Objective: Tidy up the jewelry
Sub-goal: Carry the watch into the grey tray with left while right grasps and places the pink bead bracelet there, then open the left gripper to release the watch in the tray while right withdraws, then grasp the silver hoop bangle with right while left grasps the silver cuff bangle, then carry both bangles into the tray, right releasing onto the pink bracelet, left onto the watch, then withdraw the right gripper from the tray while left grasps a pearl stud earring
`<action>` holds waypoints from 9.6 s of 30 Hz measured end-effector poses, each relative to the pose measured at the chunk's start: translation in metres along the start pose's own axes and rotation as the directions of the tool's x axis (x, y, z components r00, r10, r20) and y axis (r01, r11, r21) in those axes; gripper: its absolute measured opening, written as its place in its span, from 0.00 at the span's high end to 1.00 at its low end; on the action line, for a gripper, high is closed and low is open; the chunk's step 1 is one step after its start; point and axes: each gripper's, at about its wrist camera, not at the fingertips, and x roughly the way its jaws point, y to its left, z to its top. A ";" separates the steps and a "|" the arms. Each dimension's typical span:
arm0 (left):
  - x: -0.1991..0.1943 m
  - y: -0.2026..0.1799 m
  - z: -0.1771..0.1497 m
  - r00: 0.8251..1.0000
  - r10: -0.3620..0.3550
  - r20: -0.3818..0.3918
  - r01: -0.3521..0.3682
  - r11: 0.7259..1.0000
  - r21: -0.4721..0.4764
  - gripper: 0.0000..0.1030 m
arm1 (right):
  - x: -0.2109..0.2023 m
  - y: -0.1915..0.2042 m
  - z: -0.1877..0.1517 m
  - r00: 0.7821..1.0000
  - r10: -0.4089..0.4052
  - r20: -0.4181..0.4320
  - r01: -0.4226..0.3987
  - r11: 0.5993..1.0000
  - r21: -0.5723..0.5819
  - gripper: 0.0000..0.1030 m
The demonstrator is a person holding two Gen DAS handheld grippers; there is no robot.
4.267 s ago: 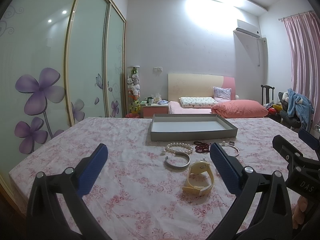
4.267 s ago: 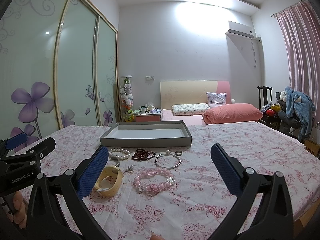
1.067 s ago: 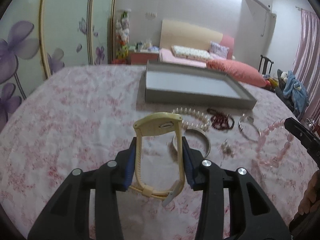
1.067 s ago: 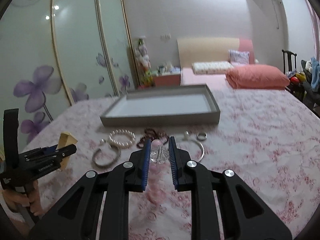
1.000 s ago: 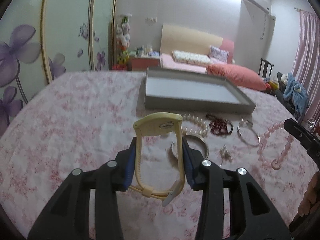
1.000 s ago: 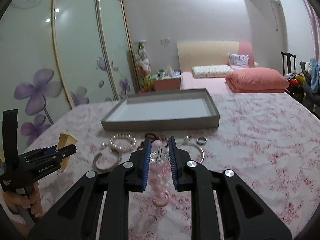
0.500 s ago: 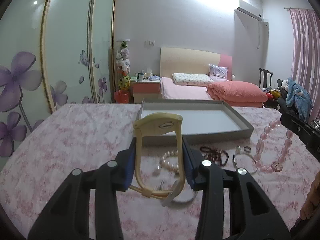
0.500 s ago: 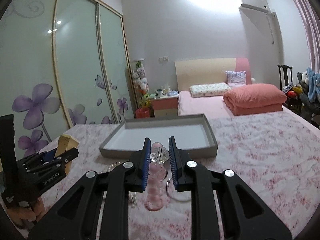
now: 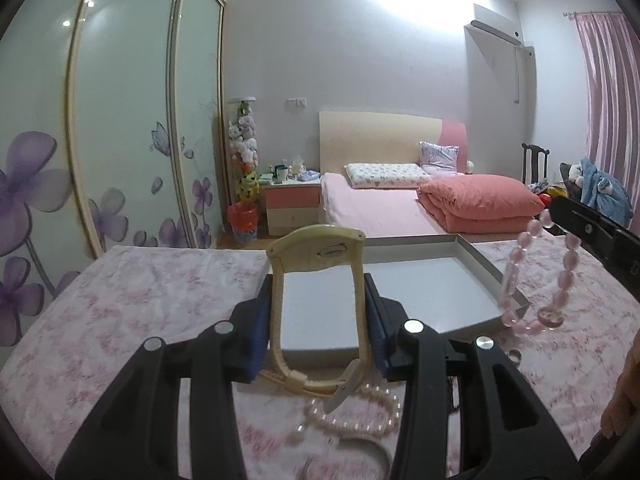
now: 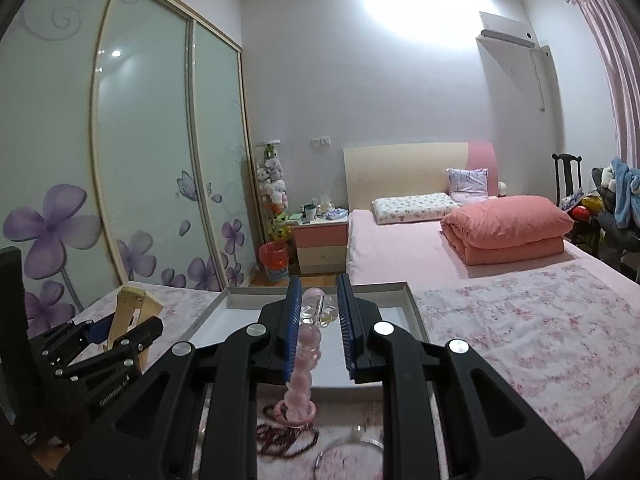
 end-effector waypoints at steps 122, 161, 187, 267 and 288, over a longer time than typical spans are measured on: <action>0.014 0.086 -0.095 0.875 0.038 -0.482 -0.070 0.996 -0.049 0.38 | 0.050 -0.006 -0.102 0.788 -0.112 -0.605 0.065 0.993 -0.100 0.31; -0.064 0.051 -0.046 0.999 0.032 -0.013 -0.032 0.999 -0.025 0.38 | -0.062 0.022 -0.044 0.999 -0.033 -0.010 0.032 0.998 -0.048 0.32; -0.055 0.021 -0.022 0.997 -0.011 0.074 0.012 1.000 -0.013 0.38 | -0.063 0.022 -0.026 0.986 -0.042 0.161 0.050 0.998 -0.048 0.31; 0.026 0.048 -0.066 0.916 -0.166 -0.366 0.172 0.985 -0.016 0.41 | 0.010 -0.018 -0.049 0.954 0.024 -0.298 -0.011 0.999 0.045 0.30; 0.051 0.034 -0.080 0.882 -0.092 -0.463 0.126 0.991 0.042 0.86 | 0.001 -0.036 -0.061 0.949 0.019 -0.314 0.014 0.995 0.102 0.30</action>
